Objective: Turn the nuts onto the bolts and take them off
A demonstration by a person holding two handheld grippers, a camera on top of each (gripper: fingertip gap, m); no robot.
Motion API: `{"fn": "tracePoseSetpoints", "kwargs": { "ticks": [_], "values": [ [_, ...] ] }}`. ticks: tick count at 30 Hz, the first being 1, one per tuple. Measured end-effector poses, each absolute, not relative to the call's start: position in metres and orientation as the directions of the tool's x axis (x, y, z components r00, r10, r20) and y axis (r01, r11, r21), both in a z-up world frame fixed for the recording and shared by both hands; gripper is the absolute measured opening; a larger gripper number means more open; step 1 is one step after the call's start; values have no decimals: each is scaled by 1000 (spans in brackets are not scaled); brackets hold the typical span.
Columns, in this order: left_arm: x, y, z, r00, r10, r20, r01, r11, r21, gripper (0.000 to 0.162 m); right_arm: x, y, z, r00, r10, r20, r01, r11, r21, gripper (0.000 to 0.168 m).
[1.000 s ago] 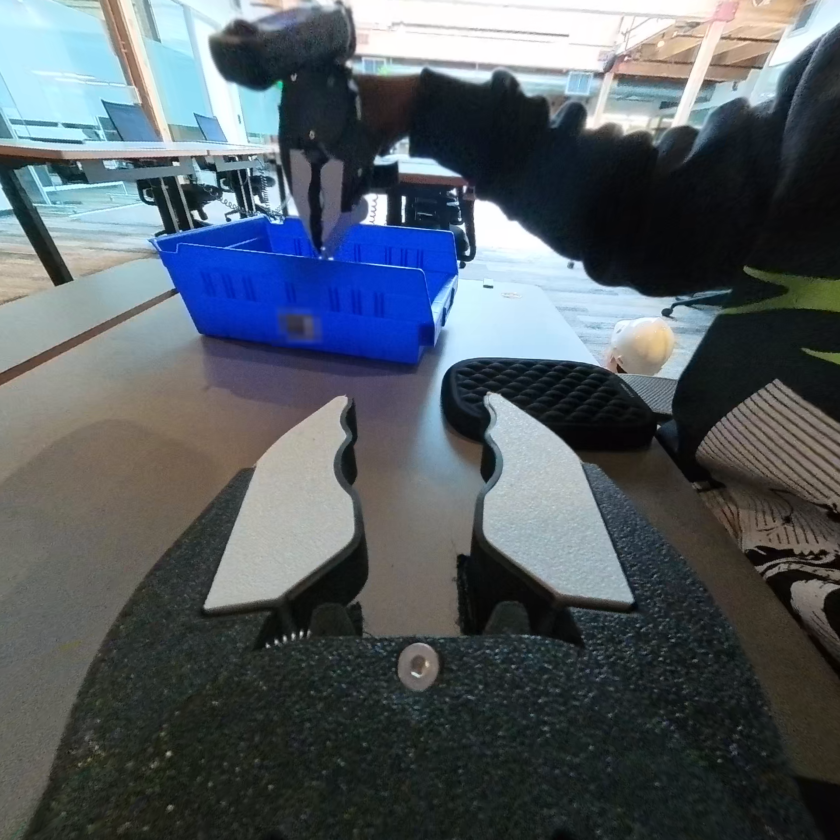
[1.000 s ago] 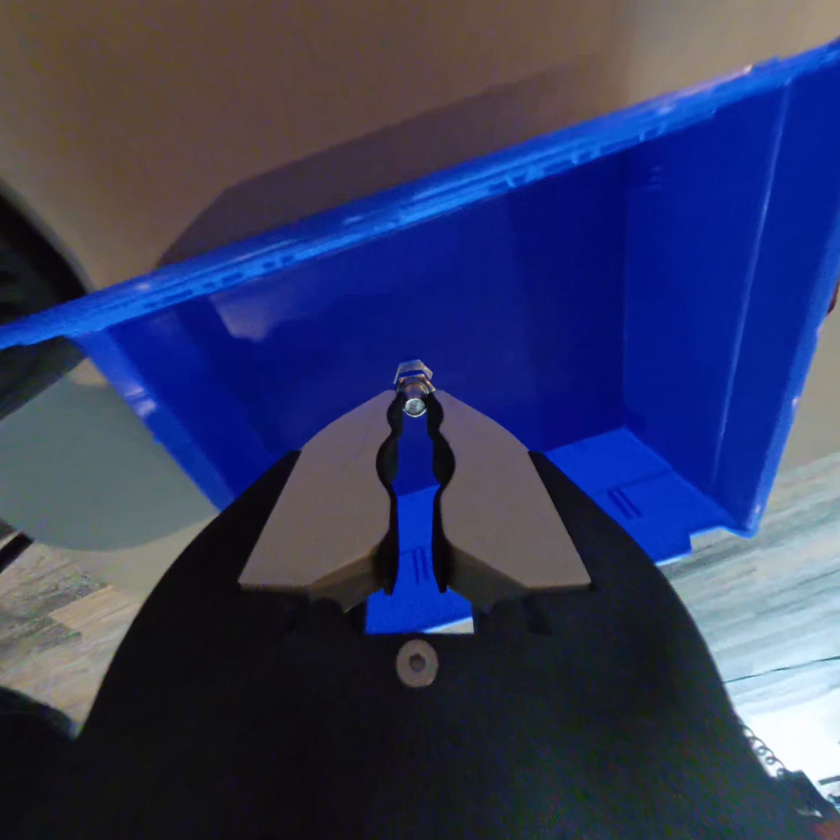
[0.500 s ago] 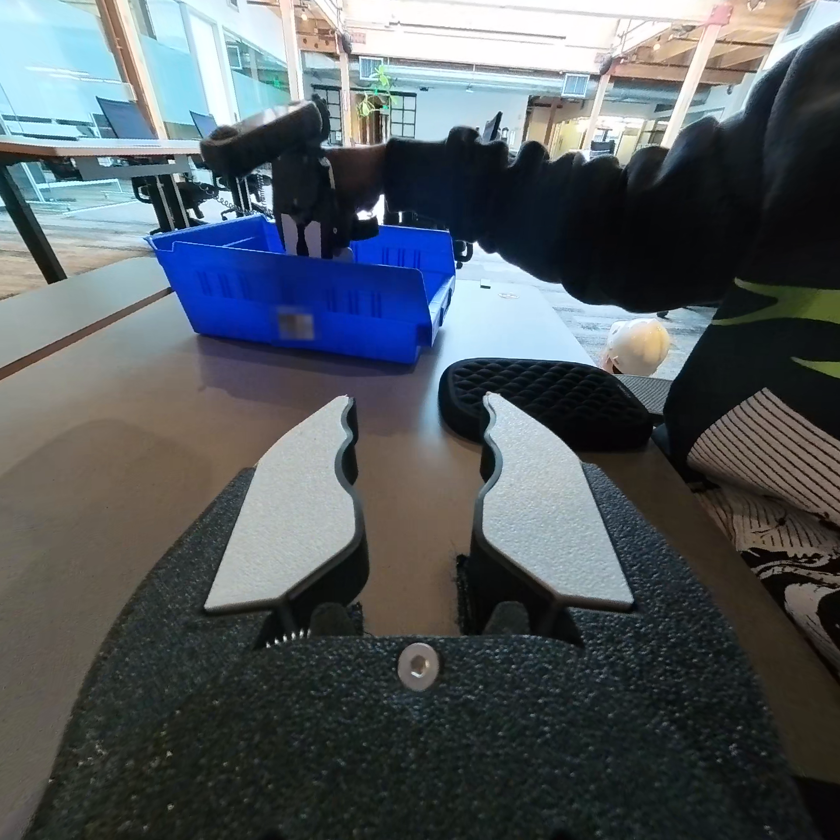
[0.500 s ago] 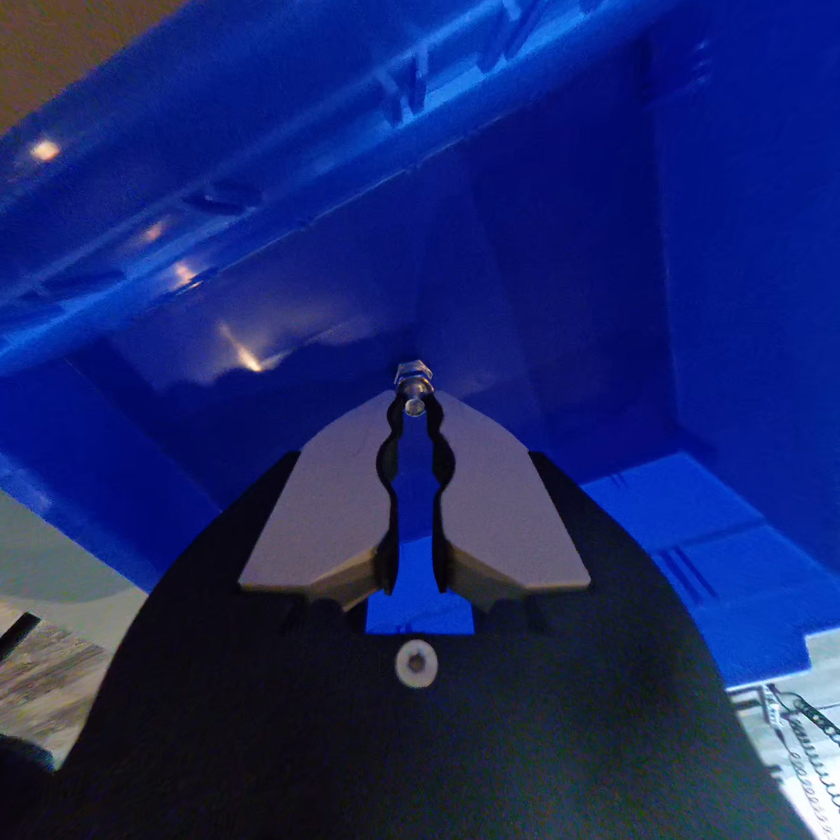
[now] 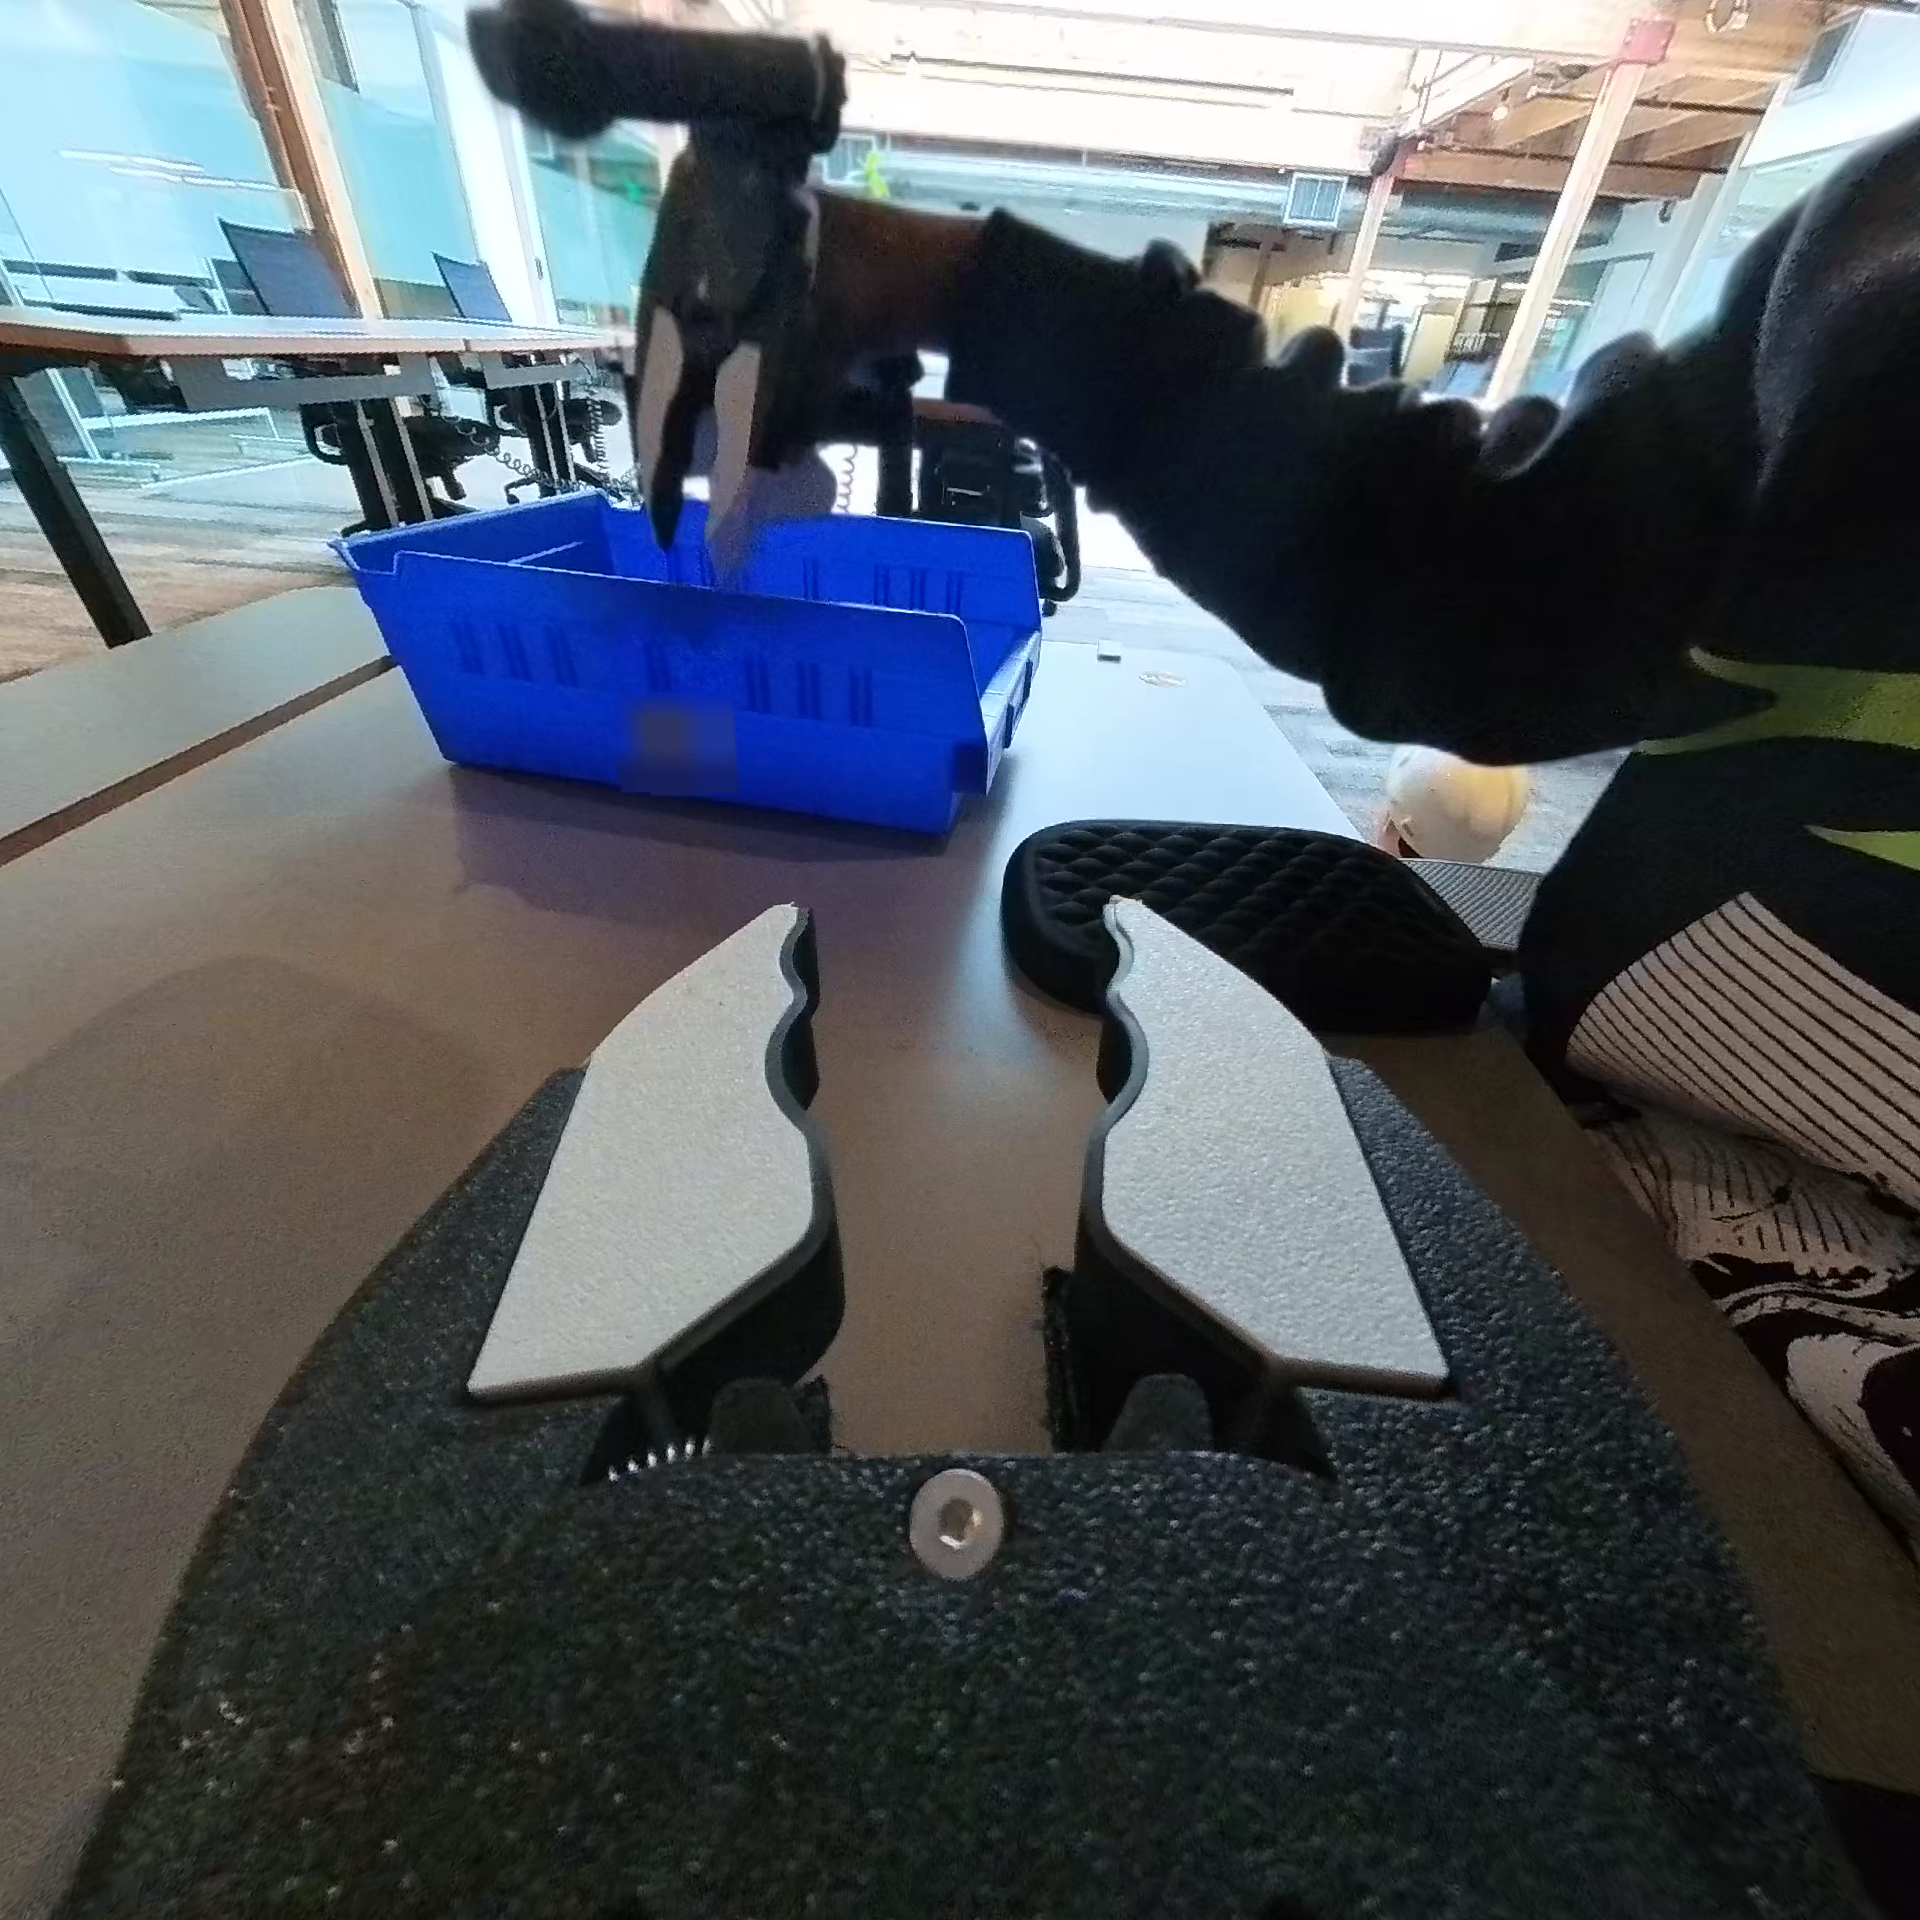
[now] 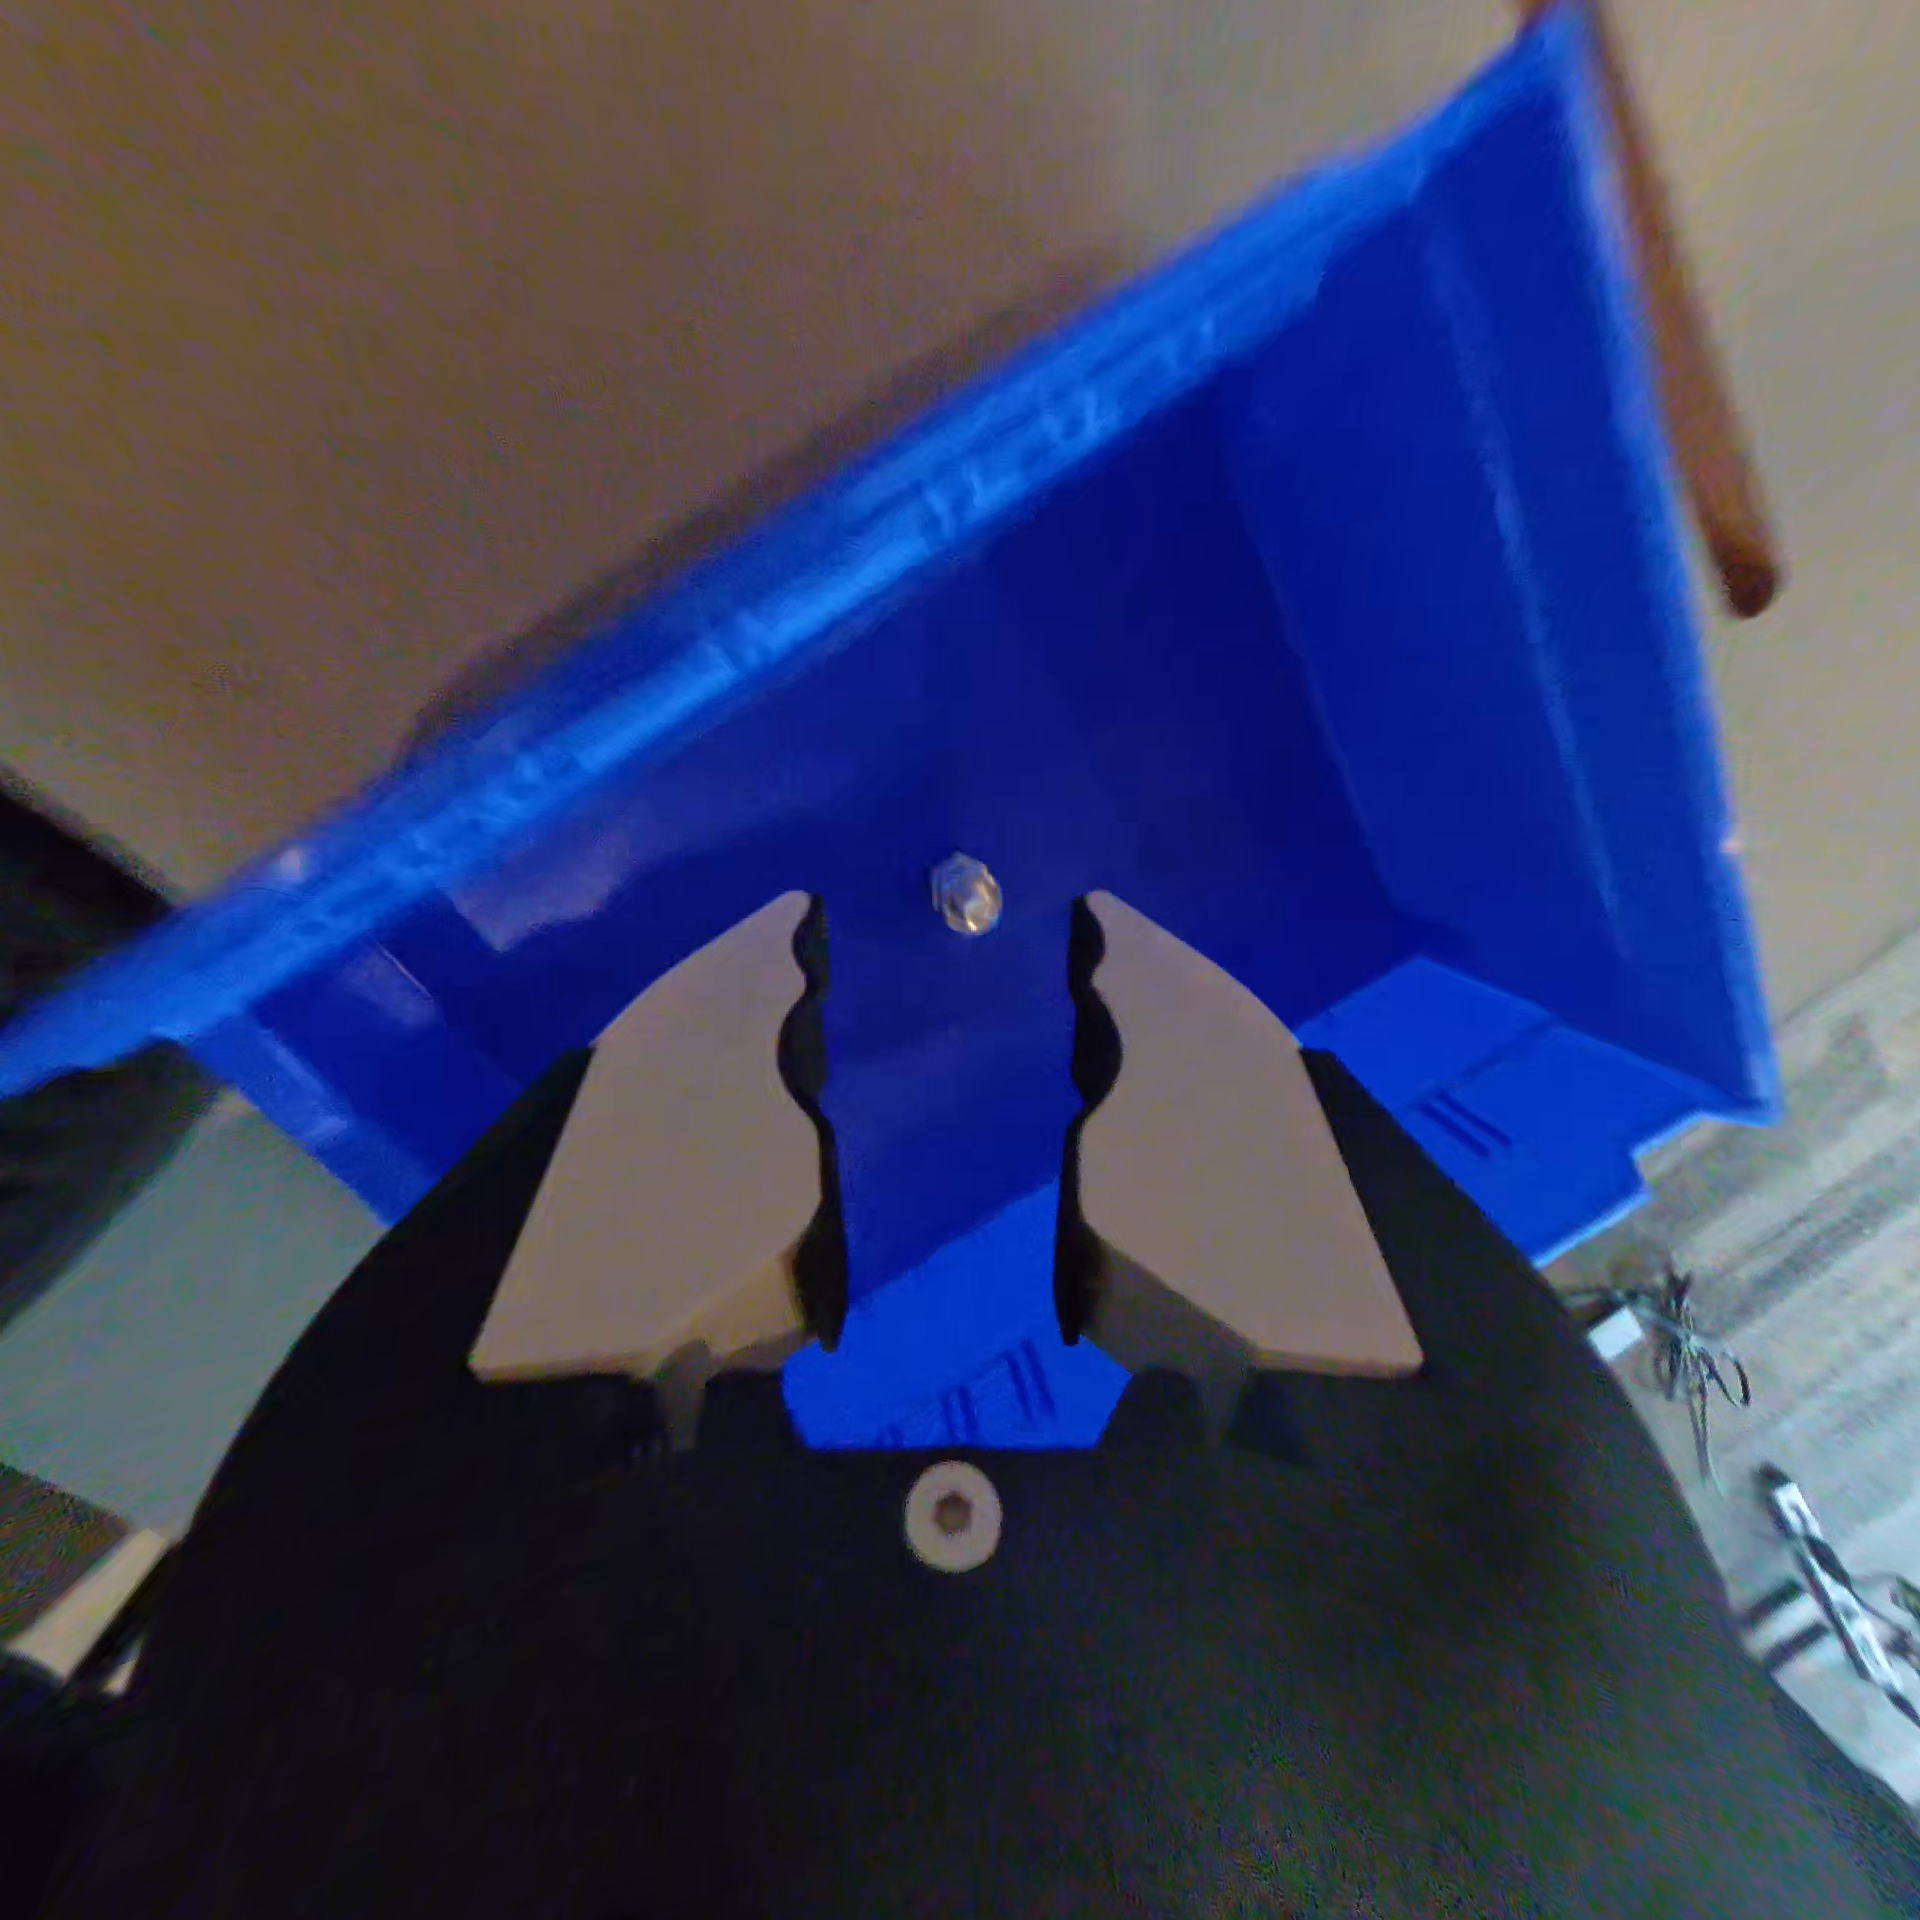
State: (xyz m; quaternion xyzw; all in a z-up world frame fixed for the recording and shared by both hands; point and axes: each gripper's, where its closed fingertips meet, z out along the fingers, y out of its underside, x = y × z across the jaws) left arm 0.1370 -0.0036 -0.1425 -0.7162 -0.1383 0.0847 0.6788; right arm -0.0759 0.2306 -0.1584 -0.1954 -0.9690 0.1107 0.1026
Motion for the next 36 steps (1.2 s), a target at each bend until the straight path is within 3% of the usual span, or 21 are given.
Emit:
{"fn": "tracePoseSetpoints", "kwargs": {
  "ticks": [1, 7, 12, 17, 22, 27, 31, 36],
  "values": [
    [137, -4, -142, 947, 314, 67, 83, -40, -996, 52, -73, 219, -145, -894, 411, 178, 344, 885, -314, 48],
    [138, -3, -142, 948, 312, 63, 80, -44, -996, 52, -51, 141, -55, -840, 463, 283, 193, 742, -642, 72],
    [138, -4, -142, 948, 314, 59, 77, -45, -996, 51, -26, 88, -9, -826, 450, 339, 23, 628, -778, 95],
    [136, -7, -140, 944, 325, 64, 78, -31, -996, 52, -13, 65, -10, -838, 420, 349, -41, 589, -807, 110],
    [133, -13, -135, 933, 357, 36, 54, -40, -998, 52, -12, 57, -18, -855, 364, 371, -82, 611, -787, 108],
    [126, -61, -105, 857, 514, -40, -7, -66, -998, 52, -12, 61, -23, -864, 356, 357, -63, 626, -777, 104],
    [128, -147, -75, 699, 705, -119, 1, -168, -986, 52, -8, 61, -21, -869, 335, 363, -85, 622, -779, 104],
    [152, -288, -40, 352, 917, -187, 110, -239, -965, 50, -4, 63, -17, -875, 320, 362, -106, 605, -789, 103]
  ]
}}
